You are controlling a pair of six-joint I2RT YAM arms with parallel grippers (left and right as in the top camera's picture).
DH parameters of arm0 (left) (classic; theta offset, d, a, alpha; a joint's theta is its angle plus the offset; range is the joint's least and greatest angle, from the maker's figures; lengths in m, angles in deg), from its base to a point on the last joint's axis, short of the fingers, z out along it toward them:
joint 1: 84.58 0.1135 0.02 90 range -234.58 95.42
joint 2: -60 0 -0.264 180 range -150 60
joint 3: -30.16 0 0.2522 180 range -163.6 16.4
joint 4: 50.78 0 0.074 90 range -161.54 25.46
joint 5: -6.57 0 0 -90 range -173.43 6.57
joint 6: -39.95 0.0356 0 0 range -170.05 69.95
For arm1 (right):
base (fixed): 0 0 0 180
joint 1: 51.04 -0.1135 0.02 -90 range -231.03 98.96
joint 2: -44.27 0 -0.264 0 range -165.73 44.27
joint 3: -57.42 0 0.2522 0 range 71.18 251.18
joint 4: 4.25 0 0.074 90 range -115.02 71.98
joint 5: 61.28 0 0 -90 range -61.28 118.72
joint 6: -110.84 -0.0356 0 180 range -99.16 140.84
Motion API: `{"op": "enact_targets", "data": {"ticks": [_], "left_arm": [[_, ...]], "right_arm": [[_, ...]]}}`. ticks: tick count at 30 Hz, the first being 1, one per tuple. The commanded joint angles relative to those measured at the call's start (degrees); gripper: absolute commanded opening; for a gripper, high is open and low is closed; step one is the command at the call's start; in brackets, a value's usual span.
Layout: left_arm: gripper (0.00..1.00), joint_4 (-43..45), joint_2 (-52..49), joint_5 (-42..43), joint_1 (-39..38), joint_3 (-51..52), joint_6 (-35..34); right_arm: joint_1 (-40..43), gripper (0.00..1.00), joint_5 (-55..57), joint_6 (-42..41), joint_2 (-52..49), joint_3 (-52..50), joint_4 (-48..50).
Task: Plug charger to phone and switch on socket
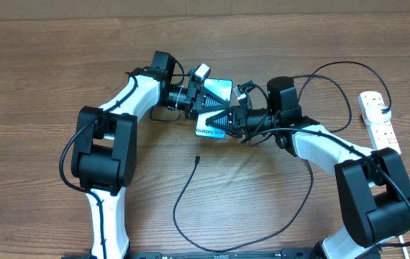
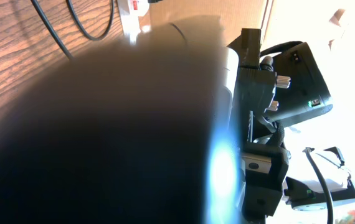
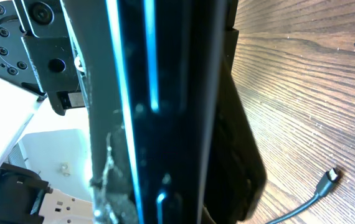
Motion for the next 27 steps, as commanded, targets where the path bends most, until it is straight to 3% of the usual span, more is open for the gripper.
{"op": "enact_targets", "data": {"ticks": [1,2,4,5,7,10,13,18,27], "left_arm": [[0.04,-0.7,1.9,3.4,0.1,-0.7,-1.2],[0.04,-0.6,1.9,3.4,0.1,-0.7,-1.2],[0.04,-0.6,1.9,2.4,0.1,-0.7,-1.2],[0.04,-0.7,1.9,1.5,0.2,-0.7,-1.2],[0.04,-0.8,1.9,-0.3,0.6,-0.7,-1.3],[0.04,-1.6,1.9,-2.6,2.0,-0.7,-1.9],[0.04,-2.7,1.9,-8.7,4.2,-0.7,-3.9],[0.04,-7.4,1.9,-20.6,7.4,-0.7,-5.3],[0.04,-8.6,1.9,-36.7,9.5,-0.7,-10.0]], "right_arm": [[2.2,0.04,7.0,0.6,-1.4,-1.0,-1.9],[2.2,0.04,7.0,0.7,-1.4,-1.0,-2.1],[2.2,0.29,7.0,0.7,-1.4,-1.0,-2.1],[2.2,0.46,7.0,0.7,-1.4,-1.0,-2.0],[2.5,0.68,6.6,1.2,-1.4,-1.0,-2.0],[3.5,0.86,5.4,2.2,-1.4,-1.0,-1.8],[4.5,0.94,5.5,2.3,-1.4,-1.0,-1.8],[4.4,0.97,7.7,5.1,-1.4,-1.0,-3.2],[0.1,1.00,25.6,9.7,-1.4,-1.0,-15.3]]}}
